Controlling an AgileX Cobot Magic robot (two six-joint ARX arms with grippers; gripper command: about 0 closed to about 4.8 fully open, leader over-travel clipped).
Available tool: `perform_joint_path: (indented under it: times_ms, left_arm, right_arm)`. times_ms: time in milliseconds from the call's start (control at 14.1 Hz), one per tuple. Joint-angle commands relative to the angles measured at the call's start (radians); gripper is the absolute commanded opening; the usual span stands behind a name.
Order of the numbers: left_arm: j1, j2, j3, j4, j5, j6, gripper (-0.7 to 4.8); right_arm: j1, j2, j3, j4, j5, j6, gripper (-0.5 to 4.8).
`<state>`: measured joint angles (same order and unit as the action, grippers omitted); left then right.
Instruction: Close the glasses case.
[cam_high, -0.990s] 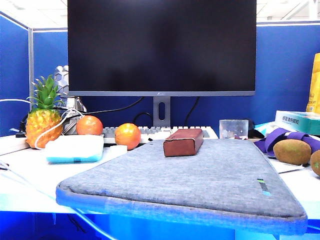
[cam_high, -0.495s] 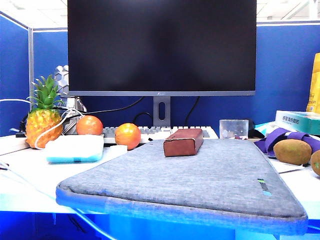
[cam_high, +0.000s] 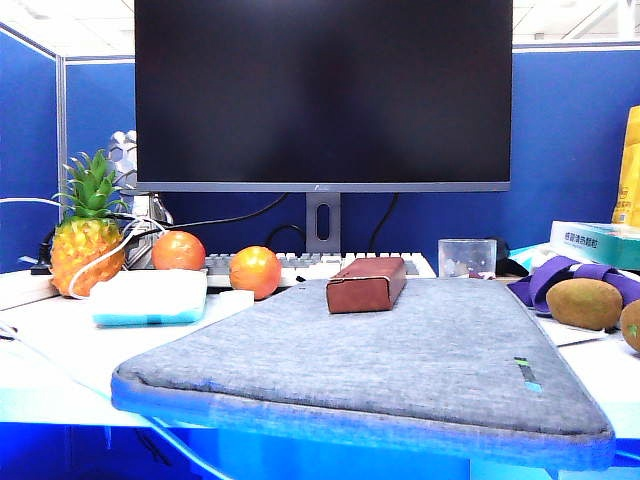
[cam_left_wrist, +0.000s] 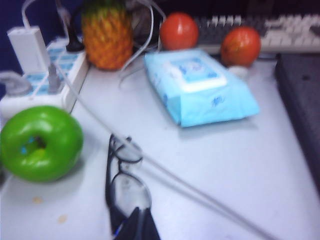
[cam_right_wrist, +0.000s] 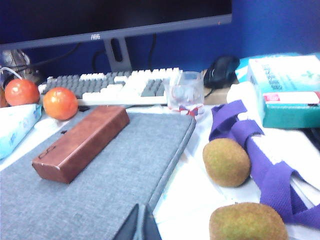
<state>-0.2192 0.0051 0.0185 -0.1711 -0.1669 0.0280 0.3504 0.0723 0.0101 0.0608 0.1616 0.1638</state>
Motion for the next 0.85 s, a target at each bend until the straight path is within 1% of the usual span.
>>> perform_joint_path:
  times_ms: [71, 141, 212, 283, 566, 848]
  left_arm:
    - [0.001, -0.001, -0.010, 0.000, 0.041, 0.008, 0.00]
    - [0.001, -0.001, -0.009, -0.007, 0.098, -0.025, 0.53]
    - [0.001, -0.001, -0.009, -0.005, 0.112, -0.057, 0.68]
    - [0.001, -0.001, -0.008, -0.005, 0.106, -0.086, 0.67]
    - [0.001, -0.001, -0.008, -0.006, 0.100, -0.088, 0.67]
    - [0.001, -0.001, -0.008, -0.006, 0.100, -0.088, 0.67]
  right_arm:
    - [0.001, 0.001, -0.008, 0.009, 0.001, -0.003, -0.06]
    - [0.001, 0.001, -0.008, 0.007, 0.001, -0.003, -0.06]
    - [0.001, 0.001, -0.008, -0.012, 0.002, -0.003, -0.06]
    - [0.001, 0.001, -0.008, -0.027, 0.002, -0.003, -0.06]
    - [0.001, 0.001, -0.008, -0.087, -0.003, -0.003, -0.06]
    - [0.001, 0.001, -0.008, -0.088, -0.003, -0.003, -0.06]
